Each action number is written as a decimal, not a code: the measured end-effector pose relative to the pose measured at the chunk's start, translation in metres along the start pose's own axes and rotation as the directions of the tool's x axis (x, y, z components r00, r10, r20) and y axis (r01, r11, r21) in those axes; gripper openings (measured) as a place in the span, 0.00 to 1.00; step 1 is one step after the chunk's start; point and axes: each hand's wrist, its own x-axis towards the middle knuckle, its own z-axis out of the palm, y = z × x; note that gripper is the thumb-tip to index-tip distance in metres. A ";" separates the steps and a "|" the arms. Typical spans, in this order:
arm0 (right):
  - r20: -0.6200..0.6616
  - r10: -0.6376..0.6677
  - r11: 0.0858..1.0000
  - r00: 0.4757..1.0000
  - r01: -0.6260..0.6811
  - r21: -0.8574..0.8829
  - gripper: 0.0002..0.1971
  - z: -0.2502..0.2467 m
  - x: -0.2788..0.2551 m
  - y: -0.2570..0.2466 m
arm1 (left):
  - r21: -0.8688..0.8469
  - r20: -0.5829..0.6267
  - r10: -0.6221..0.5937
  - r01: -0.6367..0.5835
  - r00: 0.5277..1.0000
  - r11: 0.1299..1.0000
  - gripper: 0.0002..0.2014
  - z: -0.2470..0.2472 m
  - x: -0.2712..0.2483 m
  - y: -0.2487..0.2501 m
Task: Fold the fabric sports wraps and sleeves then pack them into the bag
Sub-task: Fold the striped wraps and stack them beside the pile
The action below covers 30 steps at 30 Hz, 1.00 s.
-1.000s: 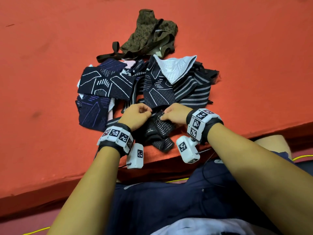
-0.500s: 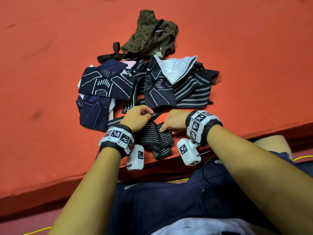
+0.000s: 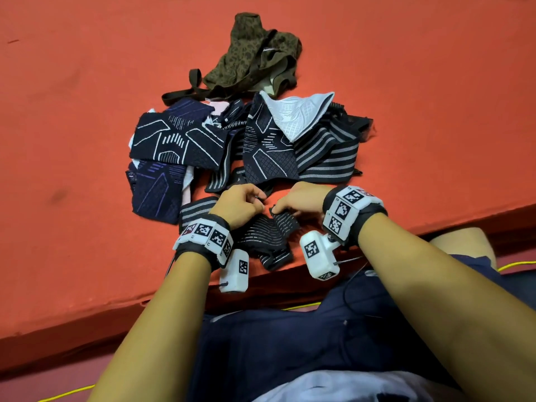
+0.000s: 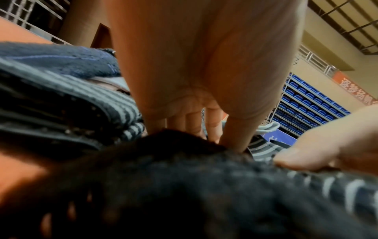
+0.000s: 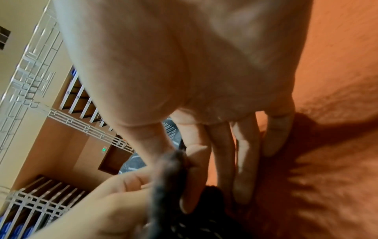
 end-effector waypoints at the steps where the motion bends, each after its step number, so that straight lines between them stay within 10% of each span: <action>1: 0.003 0.001 1.000 1.000 -0.001 -0.009 0.16 0.003 0.000 -0.001 | 0.005 -0.007 0.003 -0.003 1.000 1.000 0.10 0.000 0.001 -0.002; 11: 0.031 -0.005 0.986 0.999 0.000 0.164 0.22 0.016 0.014 0.013 | 0.059 -0.077 -0.045 0.050 0.996 0.997 0.03 0.009 0.002 -0.012; 19: 0.102 -0.044 0.999 0.994 0.046 -0.013 0.06 0.012 -0.020 0.004 | 0.039 -0.080 -0.051 0.055 0.995 0.998 0.05 0.011 0.002 -0.015; 24: -0.031 0.046 0.993 0.998 -0.049 -0.105 0.15 0.012 -0.017 0.004 | 0.025 -0.064 -0.056 0.058 0.996 0.998 0.06 0.008 0.003 -0.013; 30: 0.153 0.087 0.989 0.984 -0.103 0.103 0.15 0.029 -0.021 0.002 | 0.051 -0.064 -0.051 0.054 0.997 0.997 0.07 0.008 0.001 -0.010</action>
